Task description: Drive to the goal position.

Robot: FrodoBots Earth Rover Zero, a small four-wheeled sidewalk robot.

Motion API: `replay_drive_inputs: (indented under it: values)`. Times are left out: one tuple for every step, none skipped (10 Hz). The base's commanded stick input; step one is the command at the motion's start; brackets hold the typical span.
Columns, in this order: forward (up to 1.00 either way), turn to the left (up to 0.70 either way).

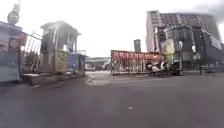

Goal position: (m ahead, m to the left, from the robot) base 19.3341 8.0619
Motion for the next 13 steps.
replay_drive_inputs:
  values:
    - [0.45, 0.00]
    - [0.45, 0.02]
    - [0.45, 0.12]
    - [0.45, 0.27]
    - [0.45, 0.26]
    - [0.45, 0.00]
    - [0.45, 0.00]
    - [0.45, 0.00]
    - [0.45, 0.00]
    - [0.45, 0.00]
    - [0.45, 0.00]
    - [0.45, 0.00]
    - [0.45, 0.00]
